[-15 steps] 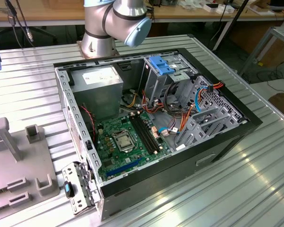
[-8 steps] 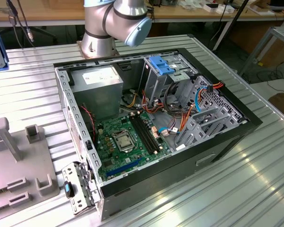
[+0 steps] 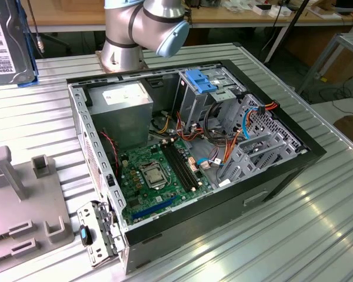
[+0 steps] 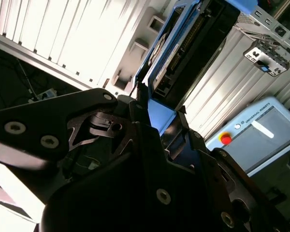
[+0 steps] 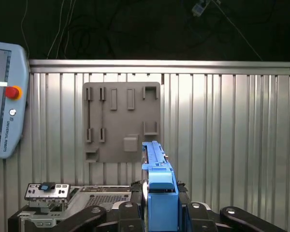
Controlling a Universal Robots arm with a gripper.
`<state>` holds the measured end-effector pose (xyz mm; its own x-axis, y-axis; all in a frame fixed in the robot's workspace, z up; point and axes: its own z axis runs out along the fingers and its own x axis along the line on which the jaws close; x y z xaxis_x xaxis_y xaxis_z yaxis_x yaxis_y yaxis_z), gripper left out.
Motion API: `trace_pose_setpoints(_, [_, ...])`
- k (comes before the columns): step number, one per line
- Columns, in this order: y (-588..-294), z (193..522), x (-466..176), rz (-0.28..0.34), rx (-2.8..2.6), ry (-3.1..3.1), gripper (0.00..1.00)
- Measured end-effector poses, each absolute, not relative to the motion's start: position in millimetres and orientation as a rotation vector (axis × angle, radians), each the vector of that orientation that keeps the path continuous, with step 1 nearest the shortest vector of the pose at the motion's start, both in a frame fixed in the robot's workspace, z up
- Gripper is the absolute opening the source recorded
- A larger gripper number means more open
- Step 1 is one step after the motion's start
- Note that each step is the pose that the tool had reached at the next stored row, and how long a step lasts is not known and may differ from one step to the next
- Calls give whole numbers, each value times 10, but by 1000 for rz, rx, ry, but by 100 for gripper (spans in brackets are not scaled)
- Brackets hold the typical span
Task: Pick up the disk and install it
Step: 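Pick up the disk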
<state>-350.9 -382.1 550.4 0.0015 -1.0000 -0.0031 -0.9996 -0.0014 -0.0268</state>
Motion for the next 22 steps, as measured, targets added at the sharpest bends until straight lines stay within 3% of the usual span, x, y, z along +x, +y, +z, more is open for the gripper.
trace_pose_setpoints(9, [-3822,5490,-3369,-69,-2188,2185,37])
trace_pose_setpoints(22, [-3901,5423,-2936,-68,-2188,2184,37])
